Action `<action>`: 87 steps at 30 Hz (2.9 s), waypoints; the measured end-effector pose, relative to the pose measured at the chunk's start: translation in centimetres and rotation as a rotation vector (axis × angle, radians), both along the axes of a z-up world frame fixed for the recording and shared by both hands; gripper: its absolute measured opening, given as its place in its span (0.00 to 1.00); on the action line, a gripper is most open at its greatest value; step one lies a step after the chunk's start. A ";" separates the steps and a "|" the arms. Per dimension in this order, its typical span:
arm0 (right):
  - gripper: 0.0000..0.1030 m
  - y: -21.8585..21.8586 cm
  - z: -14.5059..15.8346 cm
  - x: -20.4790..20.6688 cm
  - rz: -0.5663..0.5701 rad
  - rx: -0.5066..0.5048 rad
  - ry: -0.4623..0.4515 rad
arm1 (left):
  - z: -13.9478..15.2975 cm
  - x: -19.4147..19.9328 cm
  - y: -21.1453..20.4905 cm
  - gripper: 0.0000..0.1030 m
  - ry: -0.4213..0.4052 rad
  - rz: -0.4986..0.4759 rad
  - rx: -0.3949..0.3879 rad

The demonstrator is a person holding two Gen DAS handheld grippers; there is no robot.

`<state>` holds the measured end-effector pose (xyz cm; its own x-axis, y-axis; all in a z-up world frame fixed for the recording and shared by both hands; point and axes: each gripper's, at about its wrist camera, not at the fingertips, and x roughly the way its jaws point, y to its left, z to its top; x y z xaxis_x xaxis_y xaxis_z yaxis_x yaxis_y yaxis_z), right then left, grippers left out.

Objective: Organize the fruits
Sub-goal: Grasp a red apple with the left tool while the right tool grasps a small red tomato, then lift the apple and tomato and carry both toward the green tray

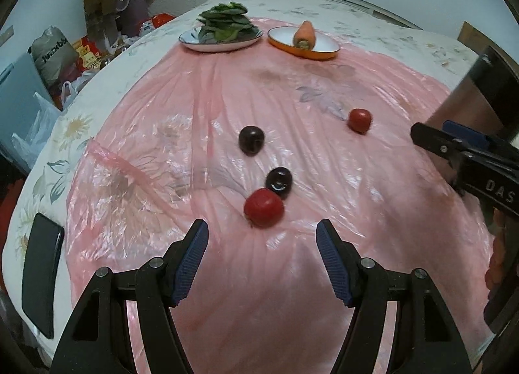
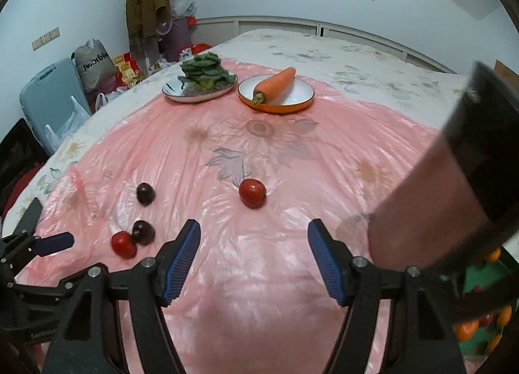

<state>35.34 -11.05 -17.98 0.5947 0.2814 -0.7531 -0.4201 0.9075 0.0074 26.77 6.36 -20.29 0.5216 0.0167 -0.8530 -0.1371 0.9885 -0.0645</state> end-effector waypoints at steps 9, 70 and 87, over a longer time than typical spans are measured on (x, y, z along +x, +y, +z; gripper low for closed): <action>1.00 2.2 -2.7 3.5 0.013 -0.018 0.013 | -1.9 2.2 -0.1 0.61 0.017 -0.005 0.007; 0.57 -0.4 -2.7 -0.7 0.009 0.038 0.043 | 1.5 0.1 1.8 0.28 -0.092 0.053 -0.059; 0.57 -1.5 -1.2 -4.2 0.034 0.069 0.050 | 3.8 -2.7 1.2 0.26 -0.109 0.020 -0.078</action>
<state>31.18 -12.54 -19.20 0.5460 0.3529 -0.7598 -0.4484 0.8892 0.0908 24.10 7.56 -16.47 0.6116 -0.0359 -0.7904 -0.1451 0.9769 -0.1567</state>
